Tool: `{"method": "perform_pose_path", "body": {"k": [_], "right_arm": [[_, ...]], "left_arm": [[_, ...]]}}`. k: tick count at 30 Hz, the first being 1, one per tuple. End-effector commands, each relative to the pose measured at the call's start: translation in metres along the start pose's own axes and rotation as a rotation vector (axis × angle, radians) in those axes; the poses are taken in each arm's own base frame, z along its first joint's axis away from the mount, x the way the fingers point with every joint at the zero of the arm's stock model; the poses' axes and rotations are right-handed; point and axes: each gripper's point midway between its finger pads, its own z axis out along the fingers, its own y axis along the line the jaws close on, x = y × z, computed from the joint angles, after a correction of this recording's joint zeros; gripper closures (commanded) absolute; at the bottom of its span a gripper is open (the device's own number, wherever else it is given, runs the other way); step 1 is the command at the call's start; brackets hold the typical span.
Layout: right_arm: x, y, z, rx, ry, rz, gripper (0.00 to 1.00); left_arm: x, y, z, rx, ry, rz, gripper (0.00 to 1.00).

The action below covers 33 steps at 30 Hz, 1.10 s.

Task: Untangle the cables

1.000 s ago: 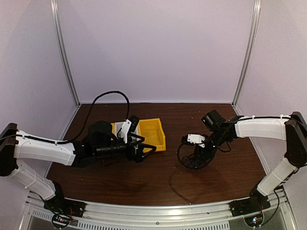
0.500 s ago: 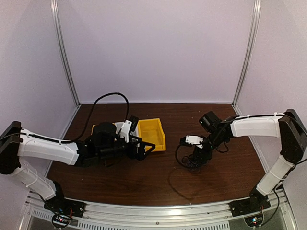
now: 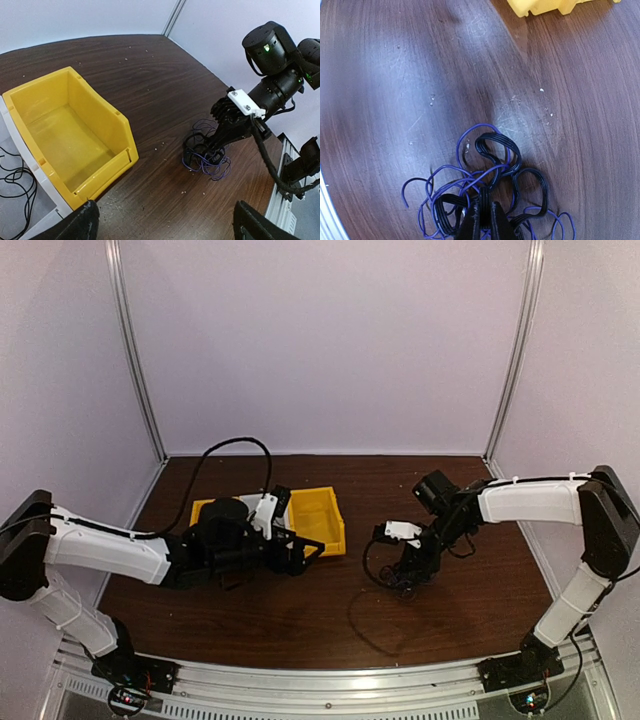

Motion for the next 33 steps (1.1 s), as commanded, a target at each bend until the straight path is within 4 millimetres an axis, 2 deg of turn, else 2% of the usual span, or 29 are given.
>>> {"method": "perform_pose_path", "body": {"k": [1,4,9,13,19,25,29,33], "right_arm": [[-0.025,0.01,-0.026,-0.034,-0.077,-0.012,0.95],[-0.039,0.018,-0.045,-0.063,-0.127,-0.023,0.99],[-0.062,0.035,-0.08,-0.118,-0.214,-0.057,1.0],[-0.081,0.052,-0.11,-0.177,-0.297,-0.093,1.0],[-0.101,0.07,-0.148,-0.212,-0.403,-0.145,1.0],[-0.101,0.076,-0.155,-0.221,-0.426,-0.157,1.0],[-0.099,0.08,-0.153,-0.234,-0.433,-0.157,1.0],[-0.105,0.082,-0.164,-0.222,-0.468,-0.174,1.0]], "left_arm": [[-0.017,-0.023,0.003,0.109,-0.062,0.027,0.08],[-0.02,-0.039,-0.004,0.194,-0.104,0.076,0.11],[-0.025,-0.054,-0.011,0.254,-0.176,0.134,0.12],[-0.025,-0.072,-0.009,0.313,-0.206,0.181,0.14],[-0.035,-0.112,0.001,0.417,-0.267,0.238,0.15],[-0.035,-0.133,0.029,0.467,-0.271,0.229,0.14],[-0.024,-0.141,0.053,0.485,-0.265,0.224,0.14],[-0.016,-0.151,0.068,0.54,-0.29,0.208,0.15]]}}
